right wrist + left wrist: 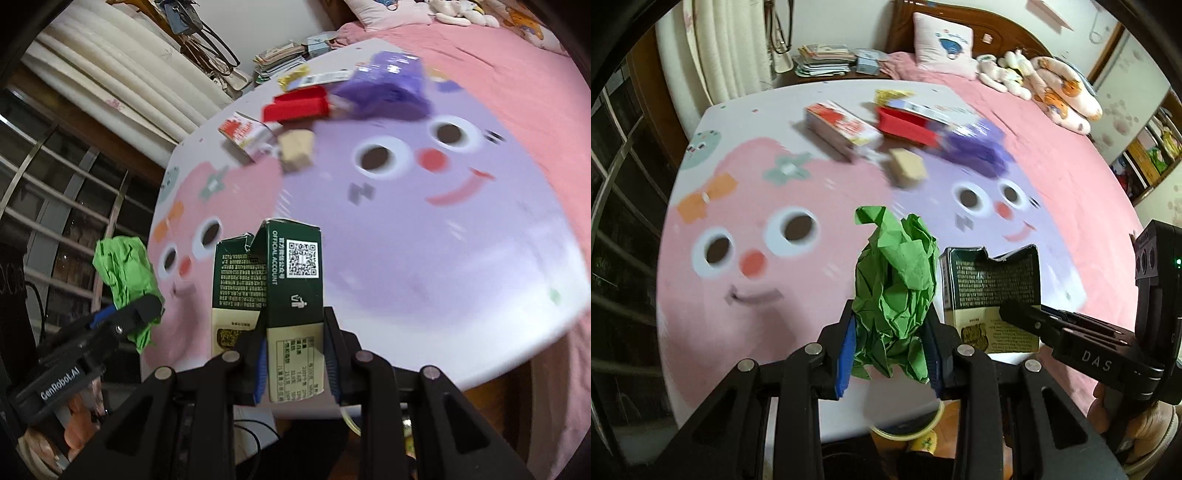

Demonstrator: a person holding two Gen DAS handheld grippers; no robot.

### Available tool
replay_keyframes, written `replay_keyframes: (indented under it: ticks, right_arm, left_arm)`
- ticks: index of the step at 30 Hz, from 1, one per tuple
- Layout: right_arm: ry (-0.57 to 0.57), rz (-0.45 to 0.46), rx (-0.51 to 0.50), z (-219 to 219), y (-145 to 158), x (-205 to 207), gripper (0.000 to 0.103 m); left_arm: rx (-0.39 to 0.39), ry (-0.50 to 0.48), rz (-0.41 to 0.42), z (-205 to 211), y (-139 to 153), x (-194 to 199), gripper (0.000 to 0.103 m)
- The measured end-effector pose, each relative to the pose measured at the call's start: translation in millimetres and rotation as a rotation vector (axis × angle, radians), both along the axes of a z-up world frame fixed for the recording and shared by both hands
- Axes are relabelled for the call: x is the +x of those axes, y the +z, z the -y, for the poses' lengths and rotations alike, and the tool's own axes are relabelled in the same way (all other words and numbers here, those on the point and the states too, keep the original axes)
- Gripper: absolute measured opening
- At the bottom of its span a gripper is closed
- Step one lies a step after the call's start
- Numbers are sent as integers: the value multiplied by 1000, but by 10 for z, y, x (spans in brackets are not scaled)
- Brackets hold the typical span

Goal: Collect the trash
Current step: 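Carry the glove and carton over the bin and open both tools to drop them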

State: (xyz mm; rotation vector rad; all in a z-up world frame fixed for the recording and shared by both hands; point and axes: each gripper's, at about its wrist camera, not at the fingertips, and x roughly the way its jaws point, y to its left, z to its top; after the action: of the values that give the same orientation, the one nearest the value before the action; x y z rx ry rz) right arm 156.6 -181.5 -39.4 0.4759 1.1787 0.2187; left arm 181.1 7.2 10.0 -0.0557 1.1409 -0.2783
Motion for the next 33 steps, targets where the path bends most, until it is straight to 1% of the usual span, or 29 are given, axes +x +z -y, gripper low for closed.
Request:
replay_keyframes:
  ticks: [3,7,8,13,14,19,23,25,30,31,33]
  right_arm:
    - [18,-1,-18,252,-9,-367,25]
    - [39,-13,-37,542,-70,-810,25]
    - [46,-18,-43,603,-103,-914,25]
    - [58,-72,-48,775,-346,-1301,25]
    - [60,-94,-45,797,-438,-1382,25]
    - [66,-185,-55,786,-830,-1624,25]
    - [79,-267,-66,717,-1231,-1748,25]
    - [94,-298,-78,657,-1424,-1769,25]
    - [119,-366,-119,497,-2007,-1759,25]
    - [123,-382,-128,458,-2165,-1742,26]
    - [129,-401,-146,385,-2392,-1699,26]
  left_arm:
    - [6,-11,-6,315,-48,-371,31]
    - [19,-24,-40,644,-184,-802,31]
    - [29,-29,-55,739,-250,-933,31]
    - [73,-44,-111,974,-490,-1334,31]
    - [87,-49,-125,1012,-556,-1425,31]
    - [119,-47,-184,1047,-809,-1634,32]
    - [143,-44,-239,1019,-1121,-1722,32]
    - [155,-41,-266,1001,-1322,-1746,32]
    - [164,-30,-325,943,-1903,-1733,33]
    - [162,-28,-333,944,-1998,-1736,33]
    - [161,-20,-348,925,-2236,-1722,36]
